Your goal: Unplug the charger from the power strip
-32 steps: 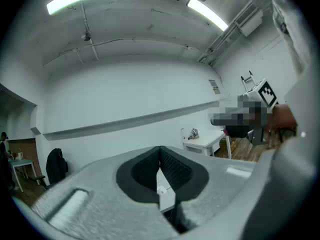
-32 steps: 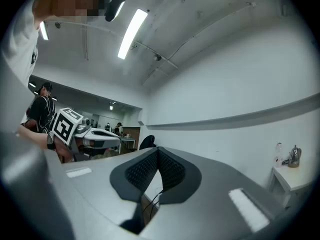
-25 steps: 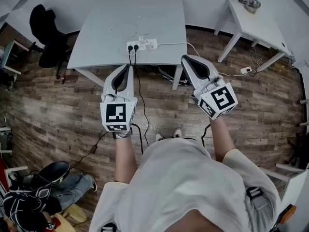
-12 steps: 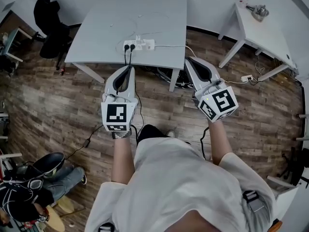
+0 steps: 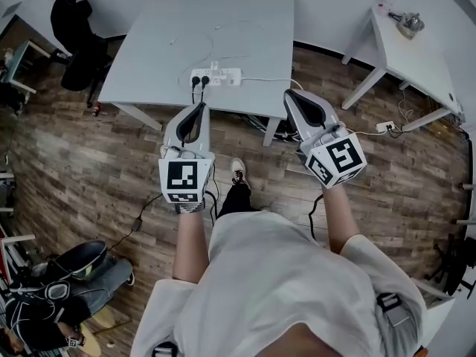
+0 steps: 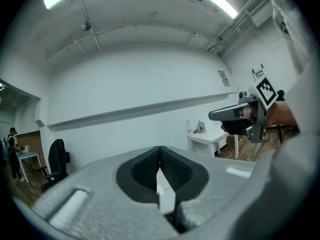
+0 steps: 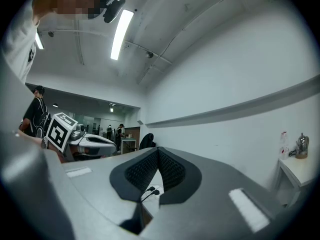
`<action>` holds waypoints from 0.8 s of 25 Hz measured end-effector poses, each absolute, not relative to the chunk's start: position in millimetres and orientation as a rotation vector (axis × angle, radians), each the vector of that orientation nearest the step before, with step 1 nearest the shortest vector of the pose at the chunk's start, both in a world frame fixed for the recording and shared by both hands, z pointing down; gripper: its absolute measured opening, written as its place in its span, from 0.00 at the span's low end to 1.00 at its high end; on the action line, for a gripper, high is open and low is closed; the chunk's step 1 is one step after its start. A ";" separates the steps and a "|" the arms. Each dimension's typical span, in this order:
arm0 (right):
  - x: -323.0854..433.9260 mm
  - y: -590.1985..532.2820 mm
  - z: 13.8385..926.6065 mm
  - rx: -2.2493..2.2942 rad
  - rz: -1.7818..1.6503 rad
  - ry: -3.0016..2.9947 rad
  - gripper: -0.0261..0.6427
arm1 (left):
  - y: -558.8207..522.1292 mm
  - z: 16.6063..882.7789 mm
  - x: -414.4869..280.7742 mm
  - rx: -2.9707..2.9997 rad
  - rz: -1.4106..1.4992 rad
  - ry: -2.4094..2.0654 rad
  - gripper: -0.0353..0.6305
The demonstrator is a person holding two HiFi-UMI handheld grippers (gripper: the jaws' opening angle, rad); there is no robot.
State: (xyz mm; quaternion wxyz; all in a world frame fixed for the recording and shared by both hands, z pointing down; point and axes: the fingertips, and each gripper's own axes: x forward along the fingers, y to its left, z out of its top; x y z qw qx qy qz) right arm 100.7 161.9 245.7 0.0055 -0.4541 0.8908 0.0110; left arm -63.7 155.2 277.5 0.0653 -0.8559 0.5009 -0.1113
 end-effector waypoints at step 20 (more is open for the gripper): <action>43.4 -10.1 256.7 -1.361 0.044 2.838 0.04 | -13.3 313.6 -68.5 -2.690 -0.323 1.470 0.09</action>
